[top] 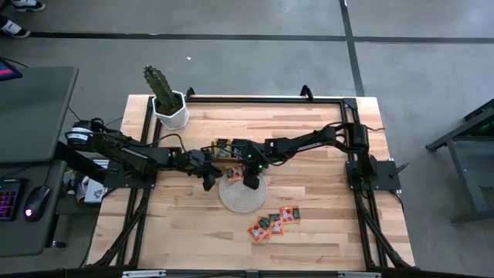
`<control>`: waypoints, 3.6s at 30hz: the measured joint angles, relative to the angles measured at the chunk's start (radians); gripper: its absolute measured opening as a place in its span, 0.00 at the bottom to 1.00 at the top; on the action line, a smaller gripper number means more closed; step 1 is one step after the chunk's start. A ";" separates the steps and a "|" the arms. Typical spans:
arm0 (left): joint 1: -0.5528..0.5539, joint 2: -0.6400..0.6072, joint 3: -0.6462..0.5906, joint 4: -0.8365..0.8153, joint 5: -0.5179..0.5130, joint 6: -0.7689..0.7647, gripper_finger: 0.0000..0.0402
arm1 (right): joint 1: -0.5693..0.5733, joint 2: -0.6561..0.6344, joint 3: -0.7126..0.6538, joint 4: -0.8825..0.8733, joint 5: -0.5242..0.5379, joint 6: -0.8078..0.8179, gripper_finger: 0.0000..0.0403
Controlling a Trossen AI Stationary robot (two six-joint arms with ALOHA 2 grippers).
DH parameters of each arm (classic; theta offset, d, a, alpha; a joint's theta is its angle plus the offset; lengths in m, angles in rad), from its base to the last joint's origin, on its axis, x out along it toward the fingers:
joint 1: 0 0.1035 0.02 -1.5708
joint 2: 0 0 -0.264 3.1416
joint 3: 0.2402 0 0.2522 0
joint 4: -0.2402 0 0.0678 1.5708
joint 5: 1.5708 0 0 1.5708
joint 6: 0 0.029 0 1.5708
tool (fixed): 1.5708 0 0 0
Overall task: Pick & Place Tea
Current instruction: Put the orange tea bag into the right section of the wooden organizer
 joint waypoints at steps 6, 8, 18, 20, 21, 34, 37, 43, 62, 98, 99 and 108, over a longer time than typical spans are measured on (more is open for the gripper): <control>0.000 0.033 0.001 0.013 0.015 -0.017 0.21 | -0.005 -0.007 0.015 -0.025 -0.001 -0.020 0.00; 0.000 0.048 0.001 0.034 0.027 -0.019 0.21 | -0.004 -0.007 0.020 -0.026 0.001 -0.027 0.00; 0.000 0.059 0.001 0.124 -0.002 -0.057 0.21 | -0.005 -0.007 0.033 -0.047 0.008 -0.036 0.00; 0.000 0.059 0.001 0.110 -0.009 -0.097 0.21 | -0.005 -0.008 0.033 -0.047 0.008 -0.036 0.00; 0.000 0.062 0.001 0.101 -0.013 -0.128 0.21 | -0.005 -0.008 0.033 -0.047 0.009 -0.036 0.00; 0.000 0.081 0.001 0.177 -0.043 -0.288 0.55 | -0.005 -0.009 0.035 -0.048 0.024 -0.038 0.00; 0.000 0.081 0.001 0.157 -0.037 -0.310 0.57 | -0.005 -0.010 0.035 -0.048 0.025 -0.044 0.00; 0.000 0.134 0.001 0.168 -0.053 -0.374 0.58 | -0.005 -0.010 0.035 -0.049 0.025 -0.044 0.00; 0.000 0.272 0.119 0.205 -0.077 -0.407 0.53 | -0.005 -0.010 0.036 -0.053 0.024 -0.044 0.00; 0.000 0.249 0.134 0.189 -0.010 -0.185 0.00 | -0.019 -0.557 0.036 -0.223 0.178 -0.120 0.00; 0.000 0.244 0.143 0.194 0.013 -0.146 0.00 | -0.025 -0.581 0.036 -0.236 0.173 -0.123 0.00; 0.000 0.191 0.269 0.032 0.163 0.032 0.00 | -0.069 -0.750 0.036 -0.374 0.166 -0.100 0.01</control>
